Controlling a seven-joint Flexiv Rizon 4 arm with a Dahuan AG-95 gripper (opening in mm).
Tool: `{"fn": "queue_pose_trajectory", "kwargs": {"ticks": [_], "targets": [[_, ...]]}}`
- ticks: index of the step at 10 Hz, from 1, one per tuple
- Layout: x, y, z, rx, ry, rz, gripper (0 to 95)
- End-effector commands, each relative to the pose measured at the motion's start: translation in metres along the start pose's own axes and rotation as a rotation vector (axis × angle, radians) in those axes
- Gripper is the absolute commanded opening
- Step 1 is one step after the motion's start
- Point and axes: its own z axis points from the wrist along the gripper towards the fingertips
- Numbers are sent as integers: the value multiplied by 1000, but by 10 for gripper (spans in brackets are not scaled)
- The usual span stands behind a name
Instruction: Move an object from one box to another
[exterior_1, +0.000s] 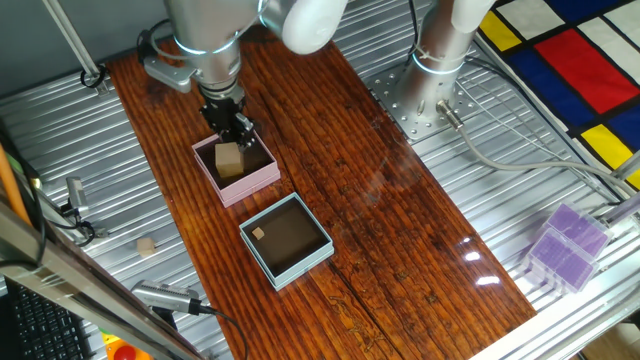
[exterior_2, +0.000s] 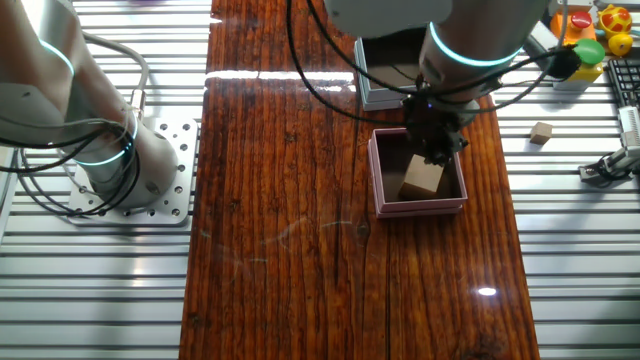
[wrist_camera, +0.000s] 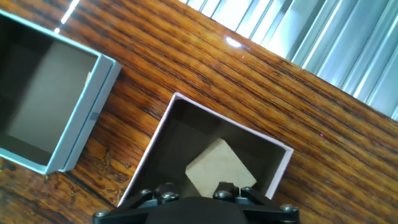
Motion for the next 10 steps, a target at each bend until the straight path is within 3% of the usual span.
{"fn": "queue_pose_trajectory", "kwargs": {"ticks": [1, 3, 5, 10], "targets": [[0, -3, 8, -3, -2, -47, 380], [1, -3, 10, -3, 2, -64, 380], [1, -3, 10, -30, -11, -83, 380], [1, -3, 10, -21, 10, -78, 380]]}}
